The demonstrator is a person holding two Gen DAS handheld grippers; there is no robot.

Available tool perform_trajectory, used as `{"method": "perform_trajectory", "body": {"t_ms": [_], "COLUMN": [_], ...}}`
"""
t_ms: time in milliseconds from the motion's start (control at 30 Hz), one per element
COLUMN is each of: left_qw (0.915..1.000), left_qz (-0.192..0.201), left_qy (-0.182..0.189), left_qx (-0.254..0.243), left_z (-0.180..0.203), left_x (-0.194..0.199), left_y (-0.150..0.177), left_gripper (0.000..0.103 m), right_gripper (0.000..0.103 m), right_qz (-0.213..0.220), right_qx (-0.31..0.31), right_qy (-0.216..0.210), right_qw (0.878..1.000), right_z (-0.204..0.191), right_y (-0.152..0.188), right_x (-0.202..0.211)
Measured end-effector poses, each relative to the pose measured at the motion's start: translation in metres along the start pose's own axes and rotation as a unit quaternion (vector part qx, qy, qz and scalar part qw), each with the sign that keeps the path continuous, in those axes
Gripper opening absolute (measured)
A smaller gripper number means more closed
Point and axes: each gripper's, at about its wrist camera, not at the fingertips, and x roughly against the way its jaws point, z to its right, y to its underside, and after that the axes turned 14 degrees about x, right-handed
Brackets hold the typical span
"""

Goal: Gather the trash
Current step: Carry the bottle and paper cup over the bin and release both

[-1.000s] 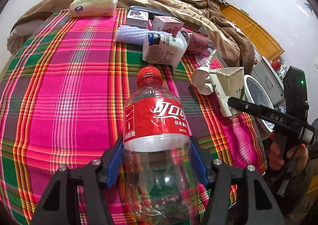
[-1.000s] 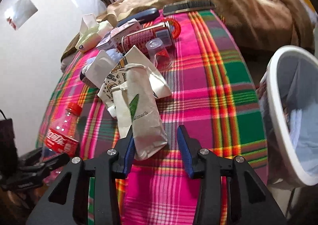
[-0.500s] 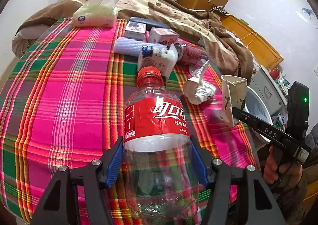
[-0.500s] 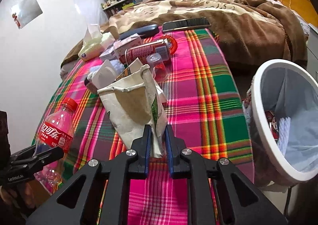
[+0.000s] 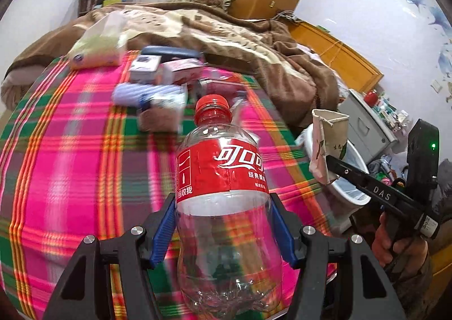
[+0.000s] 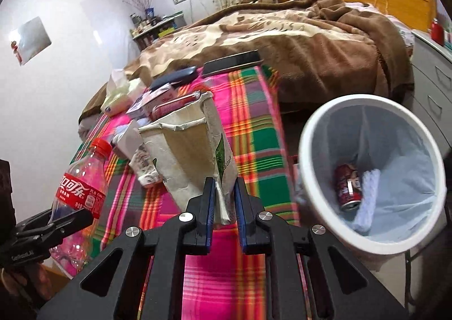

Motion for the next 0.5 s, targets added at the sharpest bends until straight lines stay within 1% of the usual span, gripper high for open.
{"method": "perform_trajectory", "body": {"t_ms": [133,267,500], "left_qw": [0.9997,0.9989,0.9951], "left_qz": [0.001,-0.005,-0.017], "left_qy": [0.012,0.028,0.060], "left_qx": [-0.023,-0.038,-0.077], "left_z": [0.028,0.053,0.109], "left_x": [-0.008,-0.018,-0.040], "left_y": [-0.002,-0.002,-0.002], "left_gripper": [0.062,0.062,0.062], "right_gripper": [0.014,0.014,0.014], "right_qz": [0.006,0.011,0.019], "right_qx": [-0.015,-0.032,-0.062], "right_qy": [0.016,0.036,0.070], "right_qw": [1.000,0.999,0.995], "right_z": [0.019,0.042,0.077], "right_y": [0.002,0.004,0.009], "right_x": [0.009,0.020,0.034]}}
